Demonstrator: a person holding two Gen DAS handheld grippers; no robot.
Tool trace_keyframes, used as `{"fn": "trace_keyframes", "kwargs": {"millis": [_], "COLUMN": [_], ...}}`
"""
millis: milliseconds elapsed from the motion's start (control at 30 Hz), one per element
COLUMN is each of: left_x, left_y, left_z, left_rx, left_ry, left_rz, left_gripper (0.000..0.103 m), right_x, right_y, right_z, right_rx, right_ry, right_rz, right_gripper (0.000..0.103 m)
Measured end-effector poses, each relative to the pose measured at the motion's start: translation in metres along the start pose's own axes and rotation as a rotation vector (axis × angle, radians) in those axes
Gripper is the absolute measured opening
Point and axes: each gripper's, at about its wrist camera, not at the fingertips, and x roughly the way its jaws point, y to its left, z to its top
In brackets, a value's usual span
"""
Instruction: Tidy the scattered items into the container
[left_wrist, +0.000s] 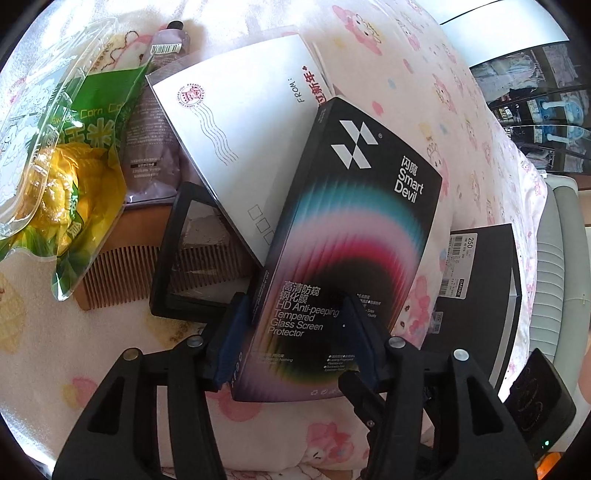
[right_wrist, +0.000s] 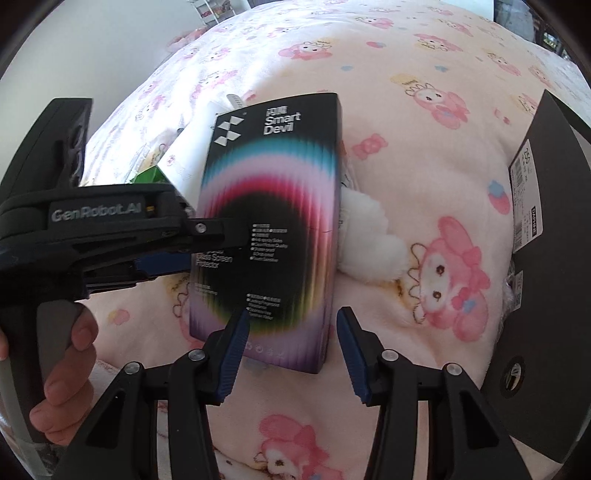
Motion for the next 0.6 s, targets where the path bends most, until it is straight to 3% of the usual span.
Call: {"fn": "trace_keyframes", "kwargs": {"millis": [200,333,467,600], "left_x": [-0.012,0.001,0.026,0.020], "left_y": [-0.012,-0.011,-0.007,-0.023], "left_z": [-0.004,-0.004,0.004,0.001], "left_rx": [0.046,0.020,-0.051,0.024], "left_ry": [-0.007,0.025,0.137,0.109], "left_rz": [-0.176,-0.065,-0.108,-0.084], "left_gripper": [0.053,0.053,0.057,0.060], "right_x": [-0.008,-0.019,-0.009,0.001], "right_y": [-0.013,-0.014,-0.015,-0.021], "right_z": [-0.006,-0.005,-0.002,-0.003], "right_rx": [0.040,0.035,0.023,0.064], "right_ry": [-0.013,-0.042,-0.004,0.013], "right_rz": [-0.003,-0.014,-0.050,-0.018], "right_gripper": [0.045,0.045,0.045,0.046]}}
